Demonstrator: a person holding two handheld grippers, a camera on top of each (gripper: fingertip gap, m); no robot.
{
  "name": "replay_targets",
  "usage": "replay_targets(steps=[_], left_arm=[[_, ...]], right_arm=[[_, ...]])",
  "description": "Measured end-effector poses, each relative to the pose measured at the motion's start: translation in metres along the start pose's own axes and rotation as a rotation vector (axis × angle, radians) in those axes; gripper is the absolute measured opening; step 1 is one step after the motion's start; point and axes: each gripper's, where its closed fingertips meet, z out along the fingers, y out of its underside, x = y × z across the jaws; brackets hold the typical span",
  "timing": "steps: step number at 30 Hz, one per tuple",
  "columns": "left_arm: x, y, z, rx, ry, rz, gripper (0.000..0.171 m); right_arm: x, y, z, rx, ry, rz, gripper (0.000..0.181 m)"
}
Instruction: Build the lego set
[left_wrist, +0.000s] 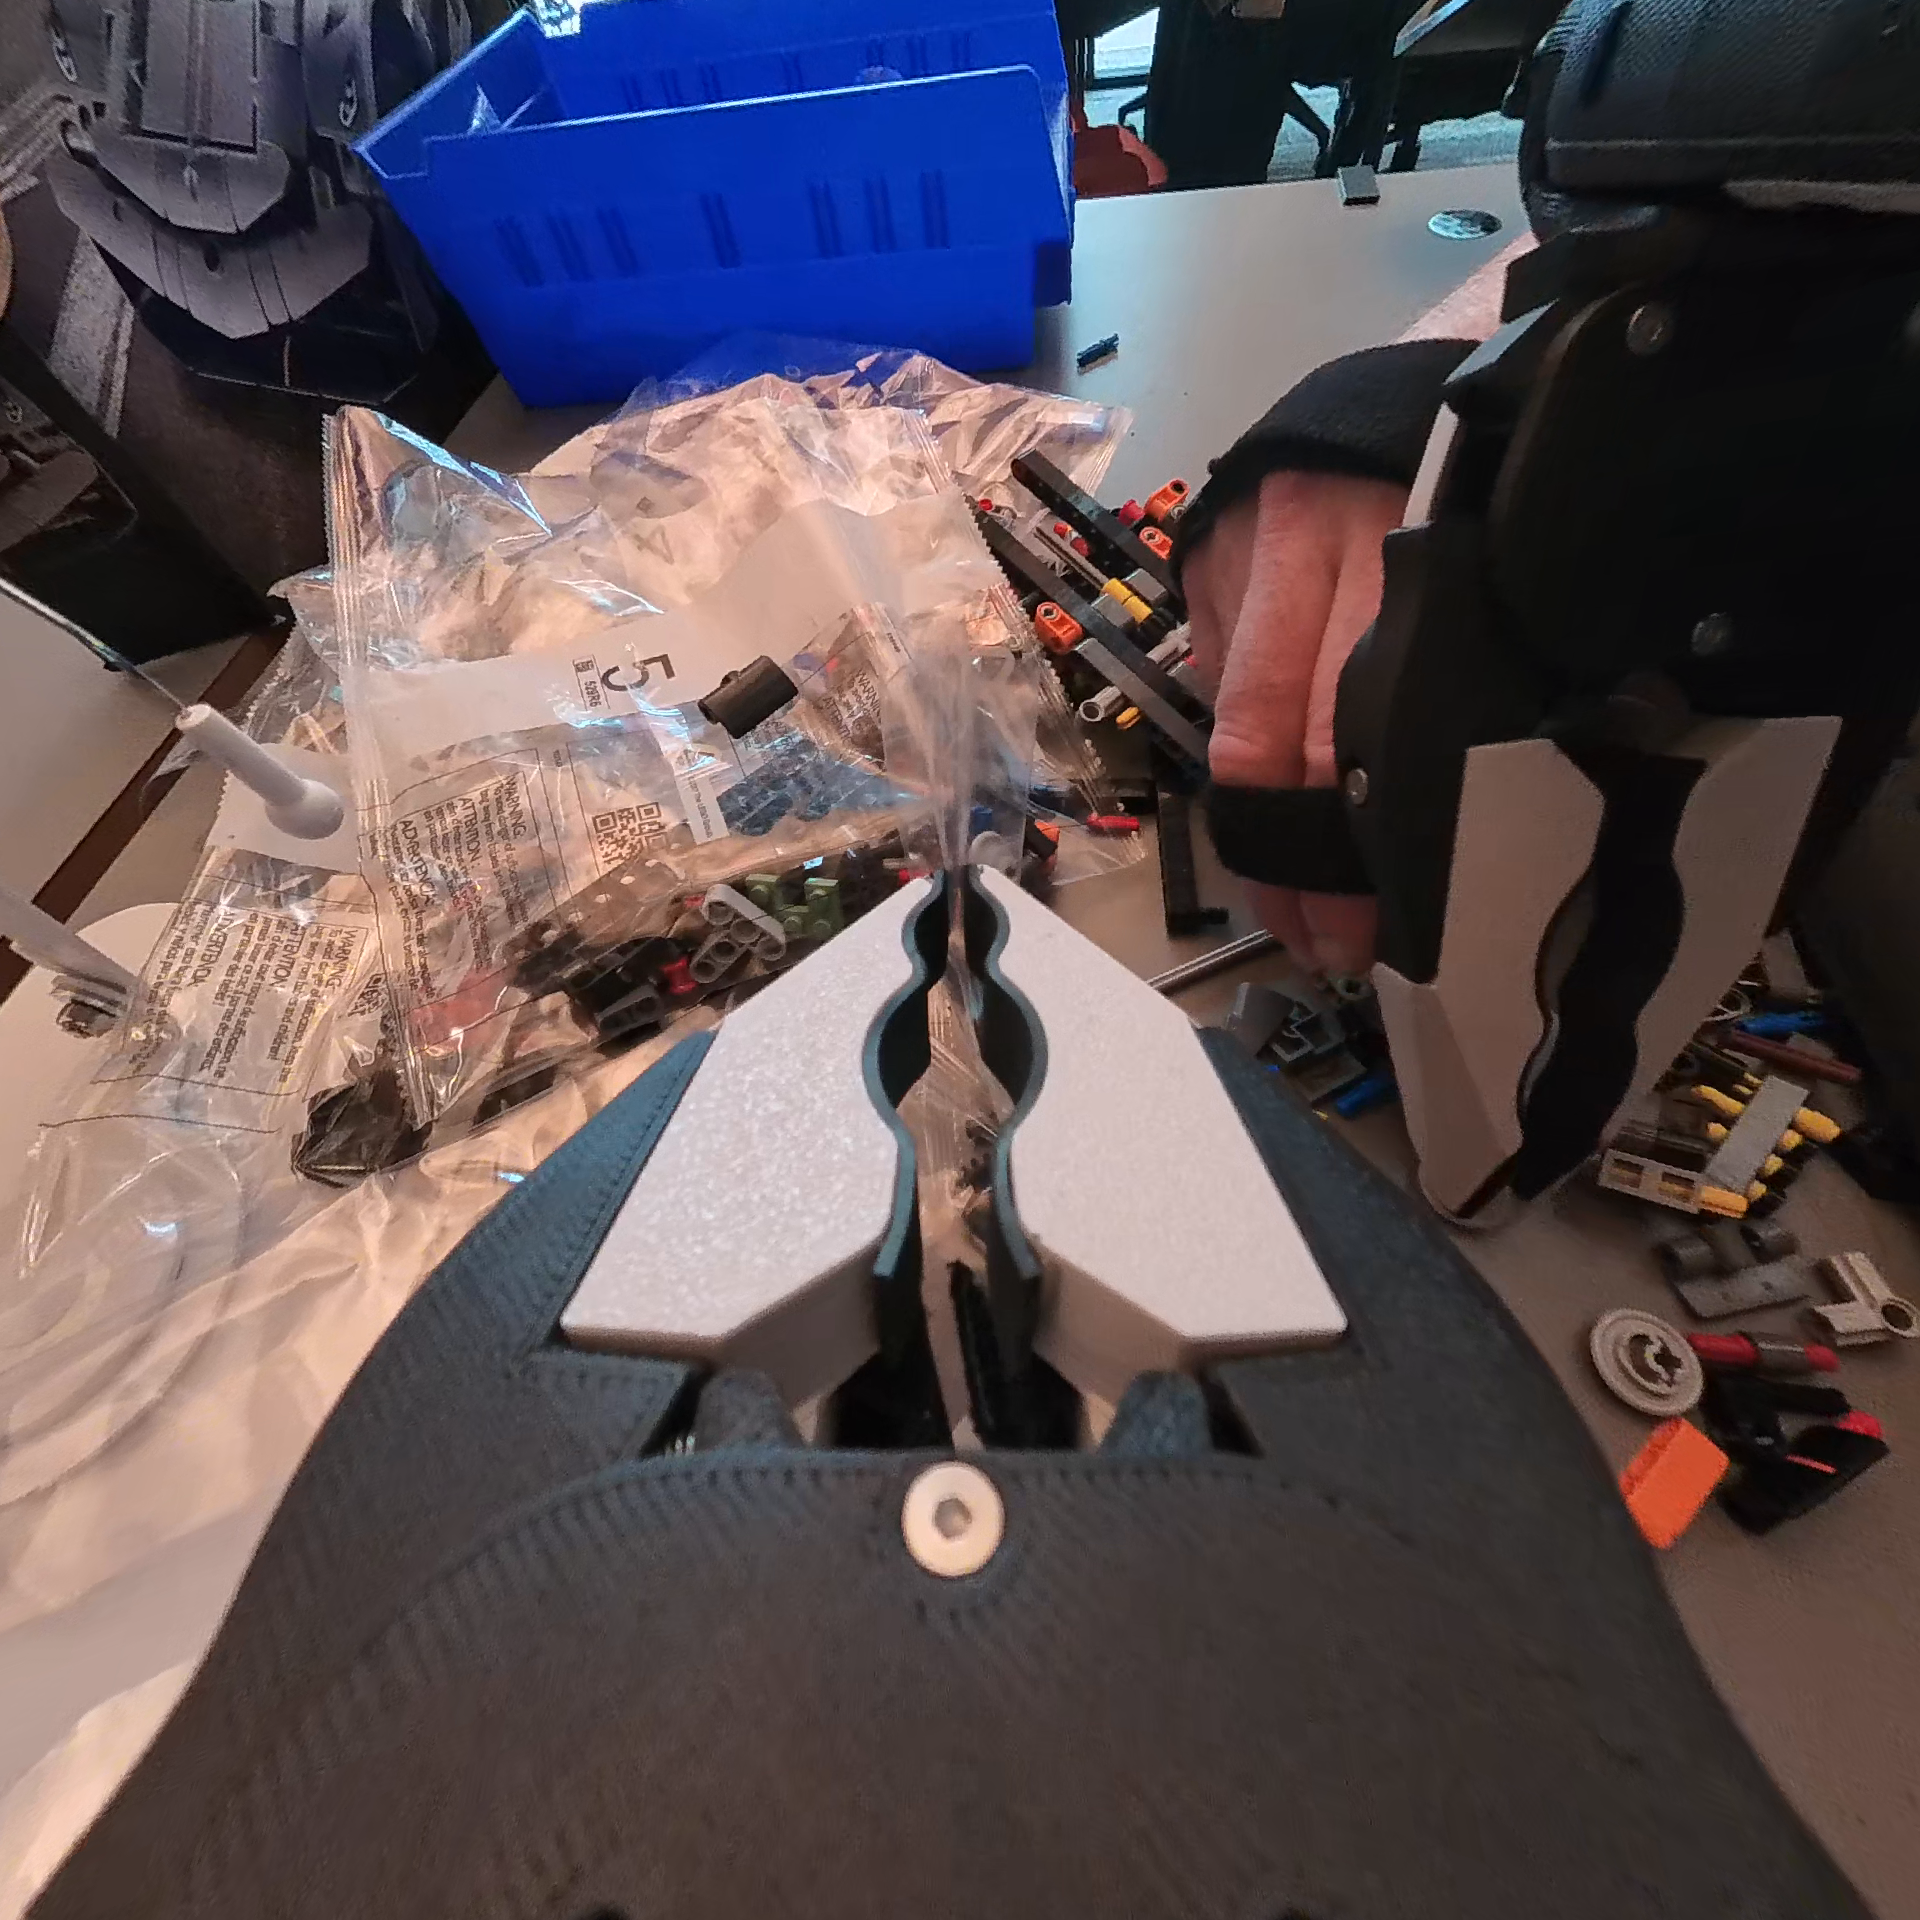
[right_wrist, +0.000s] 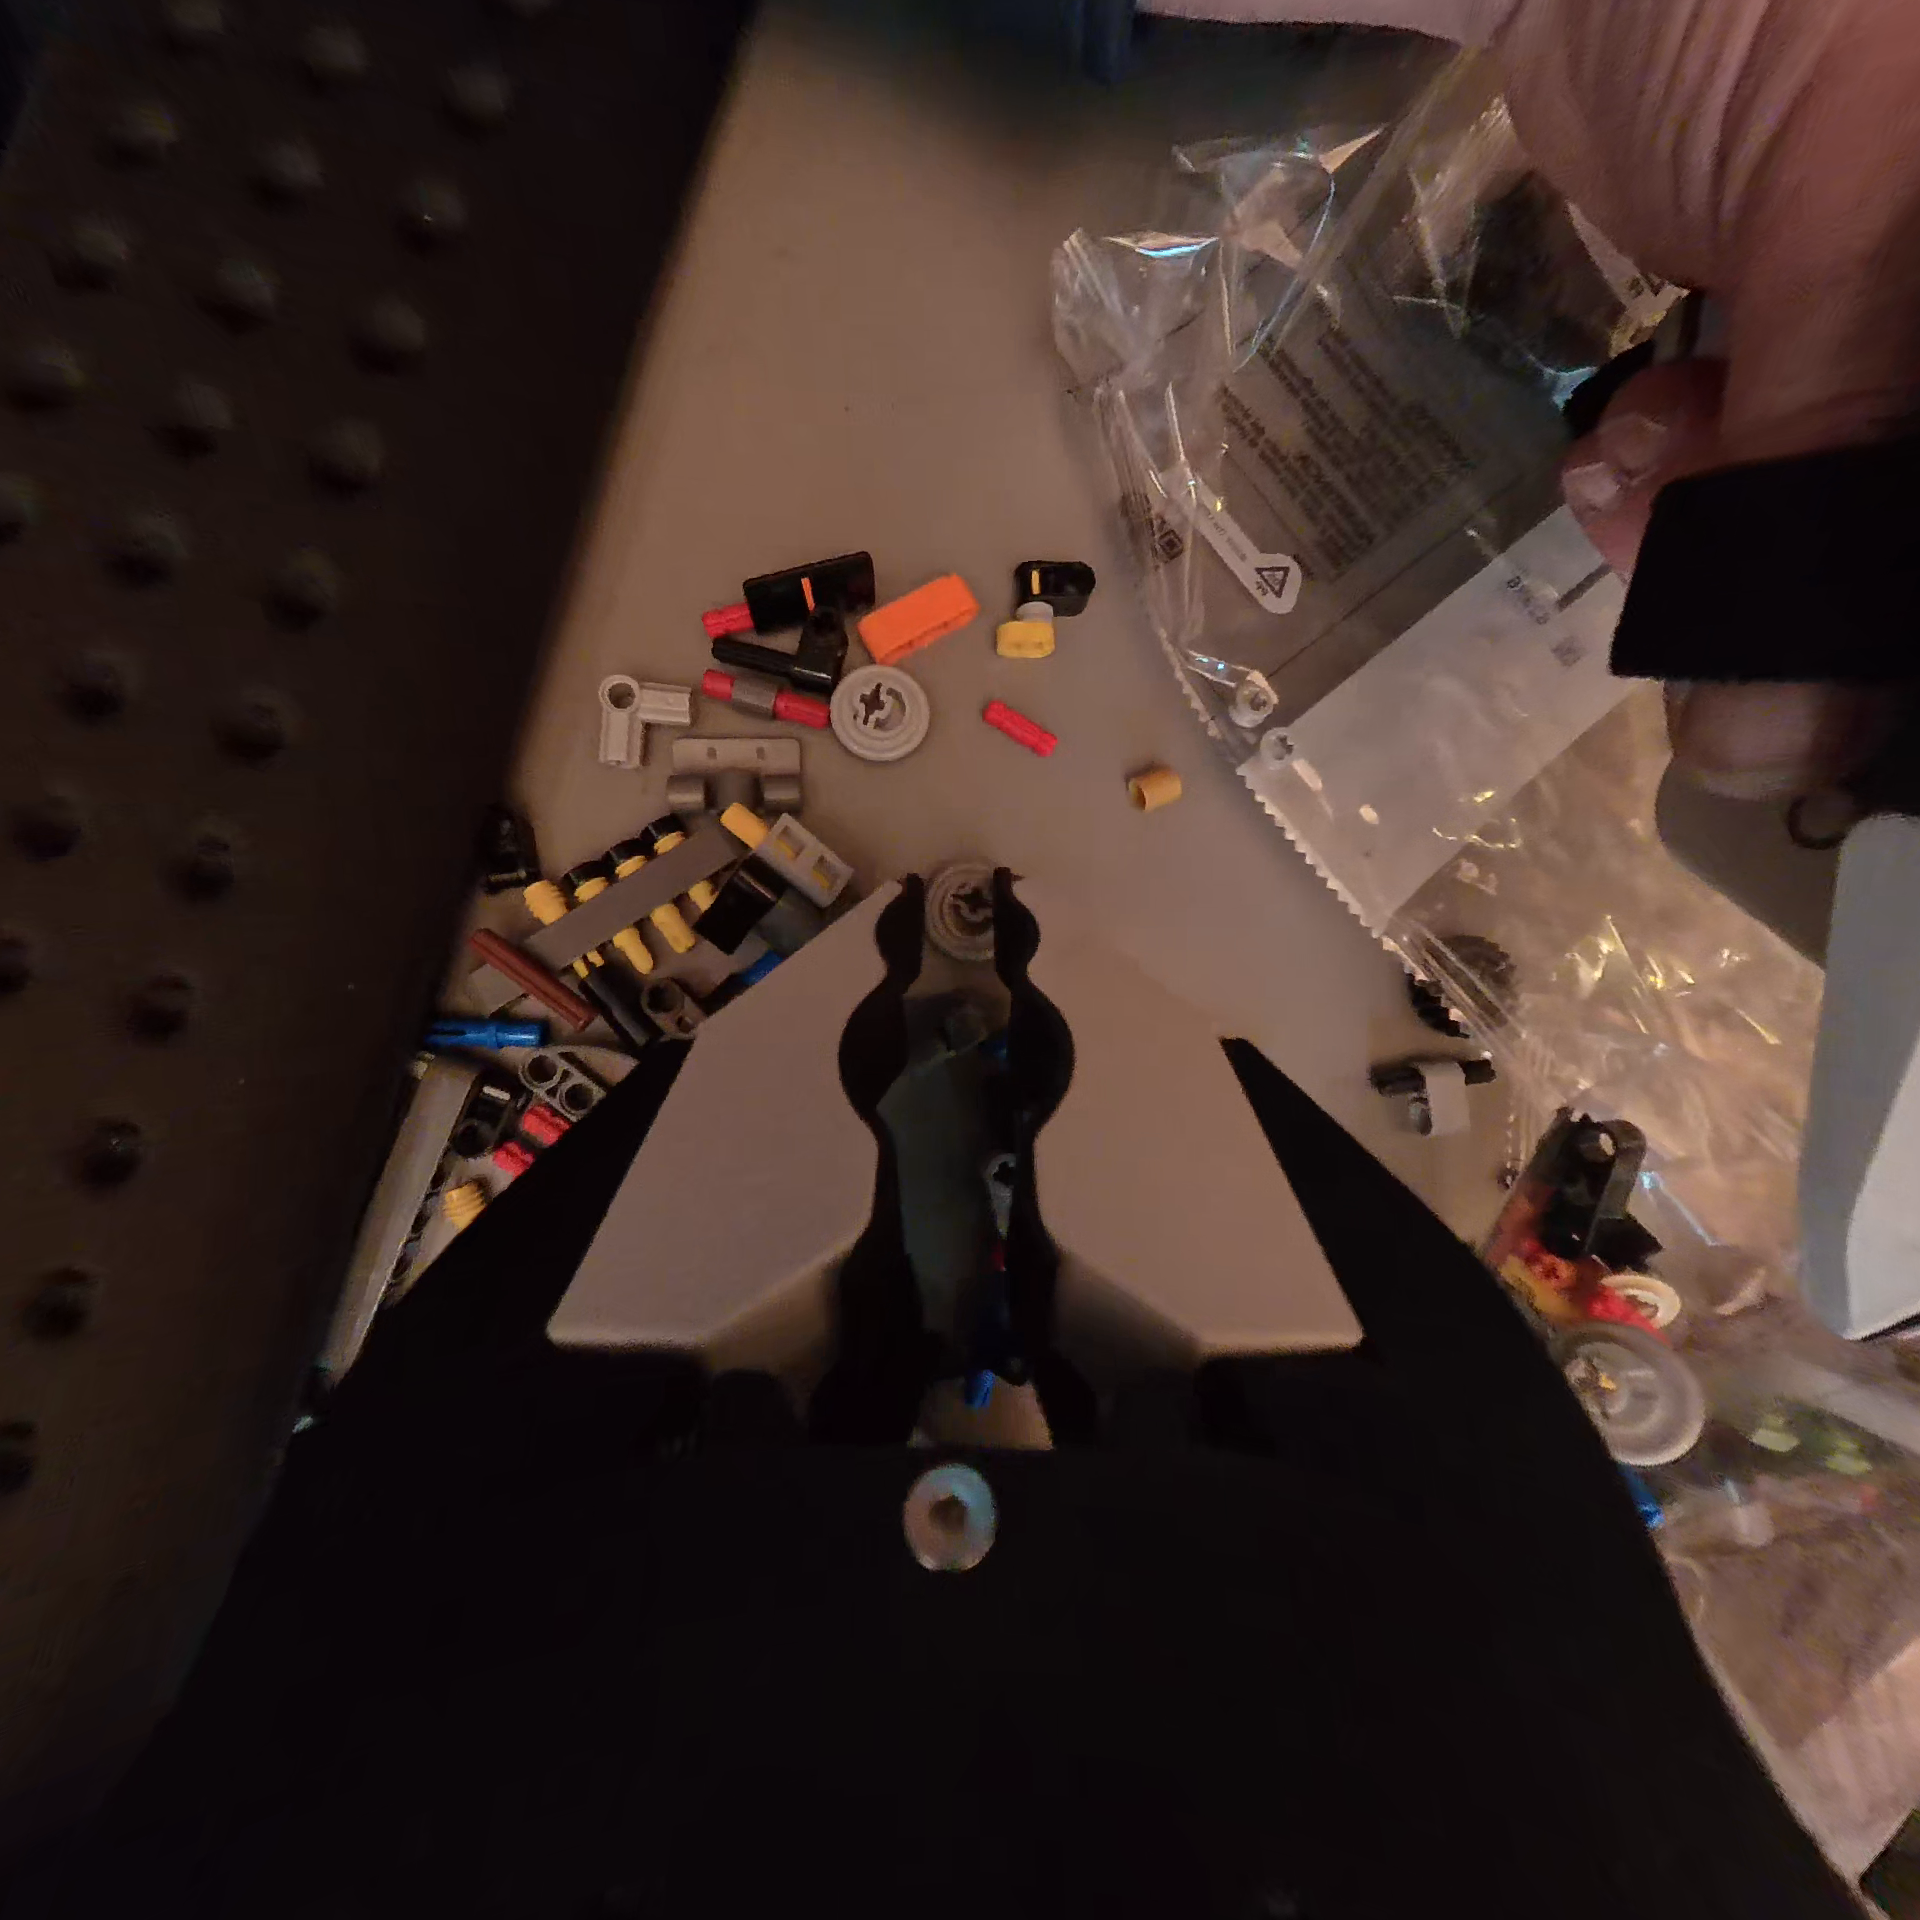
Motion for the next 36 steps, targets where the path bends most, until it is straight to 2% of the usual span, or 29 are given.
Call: replay_targets(steps=[3, 8, 9, 13, 16, 17, 23, 27, 33, 36], left_arm=[[0.0, 0.0, 0.0, 0.0, -0.001, 0.0, 0.0], [0.0, 0.0, 0.0, 0.0, 0.002, -0.001, 0.0], [0.0, 0.0, 0.001, -0.001, 0.003, -0.001, 0.0], [0.0, 0.001, 0.001, -0.001, 0.003, -0.001, 0.0], [0.0, 0.001, 0.001, -0.001, 0.002, -0.001, 0.0], [0.0, 0.001, 0.001, -0.001, 0.003, -0.001, 0.0], [0.0, 0.001, 0.001, -0.001, 0.004, -0.003, 0.0], [0.0, 0.001, 0.001, 0.0, 0.004, -0.002, 0.0], [0.0, 0.0, 0.001, 0.001, 0.005, -0.002, 0.0], [0.0, -0.001, 0.0, 0.004, 0.005, -0.001, 0.0]], right_arm=[[0.005, -0.004, -0.007, 0.033, 0.031, -0.005, 0.0], [0.016, -0.004, -0.023, 0.084, 0.066, 0.036, 0.001], [0.016, -0.003, -0.023, 0.087, 0.063, 0.04, 0.006], [0.009, 0.0, -0.011, 0.037, 0.035, 0.022, 0.015], [0.006, 0.004, -0.001, -0.006, 0.023, 0.012, 0.015], [0.006, 0.004, 0.001, -0.011, 0.028, 0.011, 0.009], [0.011, 0.002, -0.004, 0.012, 0.048, 0.018, 0.009], [0.025, -0.011, -0.03, 0.159, 0.077, 0.098, 0.009], [0.05, -0.028, -0.081, 0.486, 0.062, 0.3, 0.008], [0.056, -0.028, -0.095, 0.559, 0.048, 0.352, 0.008]])
